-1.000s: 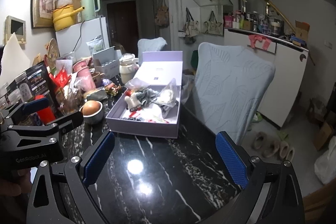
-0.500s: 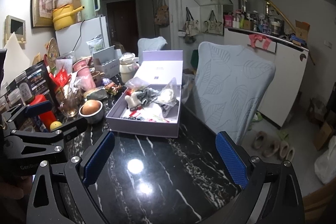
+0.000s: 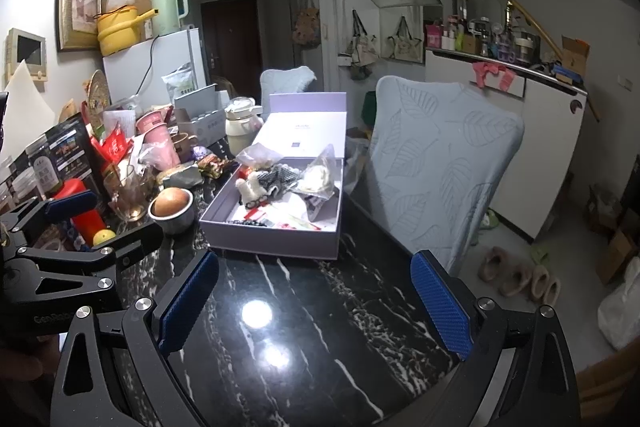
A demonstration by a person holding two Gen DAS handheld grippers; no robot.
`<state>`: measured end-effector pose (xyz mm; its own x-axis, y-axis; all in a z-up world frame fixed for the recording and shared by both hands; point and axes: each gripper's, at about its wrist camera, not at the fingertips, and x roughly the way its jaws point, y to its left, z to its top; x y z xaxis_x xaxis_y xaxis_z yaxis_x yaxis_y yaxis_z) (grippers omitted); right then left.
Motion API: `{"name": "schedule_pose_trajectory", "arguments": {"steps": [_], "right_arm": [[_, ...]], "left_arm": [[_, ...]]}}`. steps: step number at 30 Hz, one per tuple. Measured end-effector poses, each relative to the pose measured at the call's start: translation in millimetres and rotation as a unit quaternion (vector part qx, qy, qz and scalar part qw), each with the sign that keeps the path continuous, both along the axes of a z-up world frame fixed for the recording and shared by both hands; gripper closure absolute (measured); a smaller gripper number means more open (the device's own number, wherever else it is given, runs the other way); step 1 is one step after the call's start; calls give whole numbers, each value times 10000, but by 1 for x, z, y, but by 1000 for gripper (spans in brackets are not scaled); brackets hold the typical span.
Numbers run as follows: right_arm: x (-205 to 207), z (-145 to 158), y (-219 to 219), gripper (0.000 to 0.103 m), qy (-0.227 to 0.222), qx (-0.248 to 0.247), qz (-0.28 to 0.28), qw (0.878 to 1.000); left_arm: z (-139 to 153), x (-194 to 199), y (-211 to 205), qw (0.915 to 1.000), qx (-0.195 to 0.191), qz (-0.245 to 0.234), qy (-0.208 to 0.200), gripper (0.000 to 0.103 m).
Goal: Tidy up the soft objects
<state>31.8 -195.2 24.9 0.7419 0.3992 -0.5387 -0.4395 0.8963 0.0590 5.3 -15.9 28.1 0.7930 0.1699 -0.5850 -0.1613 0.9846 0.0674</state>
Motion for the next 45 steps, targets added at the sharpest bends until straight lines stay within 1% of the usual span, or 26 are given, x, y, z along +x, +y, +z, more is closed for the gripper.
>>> {"name": "schedule_pose_trajectory", "arguments": {"steps": [24,30,45], "right_arm": [[2,-5,-13,5,85,-36,-174,9998],[2,-6,-15,5,106,-39,-237,9997],[3,-7,-21,5,126,-35,-346,9993]], "left_arm": [[-3,5,-12,9997,29,-229,109,2],[-3,5,-14,9992,-93,-343,161,2],[-3,4,-14,9993,-120,-331,149,2]]}}
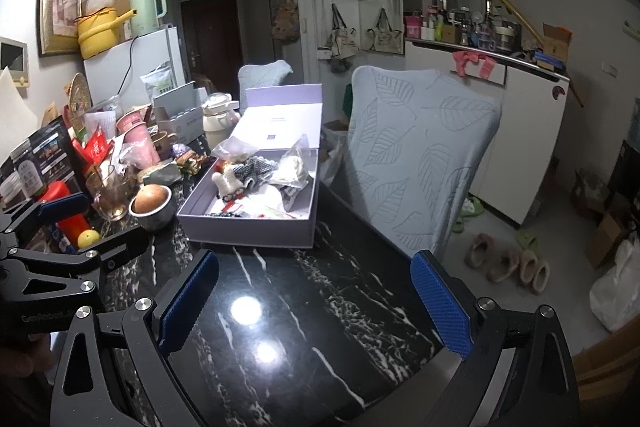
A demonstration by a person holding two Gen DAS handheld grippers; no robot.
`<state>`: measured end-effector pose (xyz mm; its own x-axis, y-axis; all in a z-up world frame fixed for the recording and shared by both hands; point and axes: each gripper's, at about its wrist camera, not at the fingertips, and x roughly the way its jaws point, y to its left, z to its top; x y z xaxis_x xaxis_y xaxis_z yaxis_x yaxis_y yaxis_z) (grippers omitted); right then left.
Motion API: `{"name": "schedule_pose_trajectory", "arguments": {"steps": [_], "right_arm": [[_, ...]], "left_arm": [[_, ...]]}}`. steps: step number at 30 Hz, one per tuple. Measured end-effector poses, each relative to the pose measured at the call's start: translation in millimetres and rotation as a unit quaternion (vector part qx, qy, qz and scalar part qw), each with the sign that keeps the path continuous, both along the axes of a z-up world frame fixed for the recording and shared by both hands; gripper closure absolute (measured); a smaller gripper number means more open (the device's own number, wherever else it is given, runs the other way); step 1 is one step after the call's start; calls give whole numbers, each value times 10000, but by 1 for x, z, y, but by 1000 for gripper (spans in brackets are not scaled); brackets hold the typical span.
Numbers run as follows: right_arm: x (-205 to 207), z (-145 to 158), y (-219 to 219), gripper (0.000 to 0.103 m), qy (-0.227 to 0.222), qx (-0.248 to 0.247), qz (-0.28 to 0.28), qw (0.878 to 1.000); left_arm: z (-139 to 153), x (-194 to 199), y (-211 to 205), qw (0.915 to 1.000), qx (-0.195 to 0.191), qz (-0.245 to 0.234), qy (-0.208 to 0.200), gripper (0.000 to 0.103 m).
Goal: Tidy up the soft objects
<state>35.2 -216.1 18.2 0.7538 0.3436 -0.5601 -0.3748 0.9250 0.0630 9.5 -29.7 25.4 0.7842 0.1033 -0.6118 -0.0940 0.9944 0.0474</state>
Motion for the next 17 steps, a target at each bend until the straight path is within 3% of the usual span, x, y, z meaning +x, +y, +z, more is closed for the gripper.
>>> {"name": "schedule_pose_trajectory", "arguments": {"steps": [17], "right_arm": [[0,-2,-1,5,39,-21,-8,10000]], "left_arm": [[-4,3,0,10000,1,-46,63,2]]}}
